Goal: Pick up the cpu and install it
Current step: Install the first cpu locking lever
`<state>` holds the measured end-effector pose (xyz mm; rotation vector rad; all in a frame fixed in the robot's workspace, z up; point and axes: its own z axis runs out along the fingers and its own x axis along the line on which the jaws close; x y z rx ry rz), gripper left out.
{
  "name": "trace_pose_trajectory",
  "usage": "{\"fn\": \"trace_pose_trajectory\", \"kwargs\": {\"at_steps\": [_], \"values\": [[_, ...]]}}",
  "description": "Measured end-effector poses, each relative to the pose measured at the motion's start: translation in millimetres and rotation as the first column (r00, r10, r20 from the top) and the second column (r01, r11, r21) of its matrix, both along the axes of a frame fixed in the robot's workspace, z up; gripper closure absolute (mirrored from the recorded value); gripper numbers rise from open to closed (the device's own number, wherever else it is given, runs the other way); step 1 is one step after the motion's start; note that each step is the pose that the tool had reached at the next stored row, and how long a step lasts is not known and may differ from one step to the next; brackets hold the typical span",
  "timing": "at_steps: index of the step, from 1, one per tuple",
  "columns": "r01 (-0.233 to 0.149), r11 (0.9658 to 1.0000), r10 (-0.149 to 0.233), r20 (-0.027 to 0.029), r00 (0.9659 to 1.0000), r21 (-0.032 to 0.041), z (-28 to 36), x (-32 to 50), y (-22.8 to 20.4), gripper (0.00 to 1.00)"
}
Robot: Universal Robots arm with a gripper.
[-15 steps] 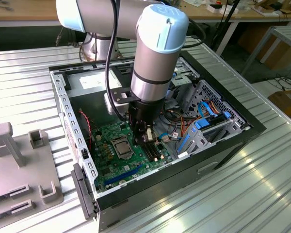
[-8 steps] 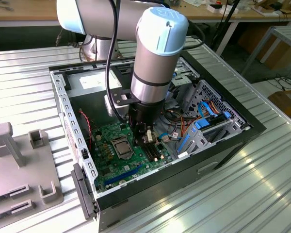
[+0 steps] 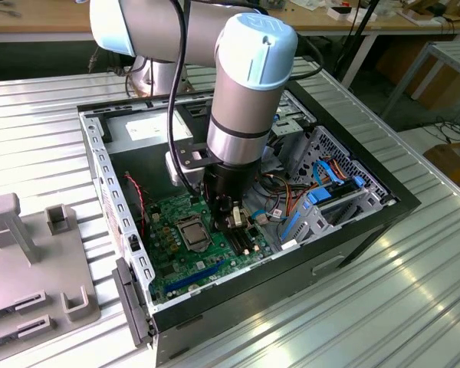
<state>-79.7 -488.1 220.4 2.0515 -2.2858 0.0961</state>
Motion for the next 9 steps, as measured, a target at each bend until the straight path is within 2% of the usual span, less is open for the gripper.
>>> {"fn": "trace_pose_trajectory", "kwargs": {"at_steps": [5,9], "values": [[-0.039,0.9992,0.039,0.0072,0.9992,-0.0001,-0.1,0.0,-0.1,0.89],[-0.041,0.9992,0.041,0.0143,0.9991,-0.0007,-0.1,-0.5,-0.1,0.89]]}}
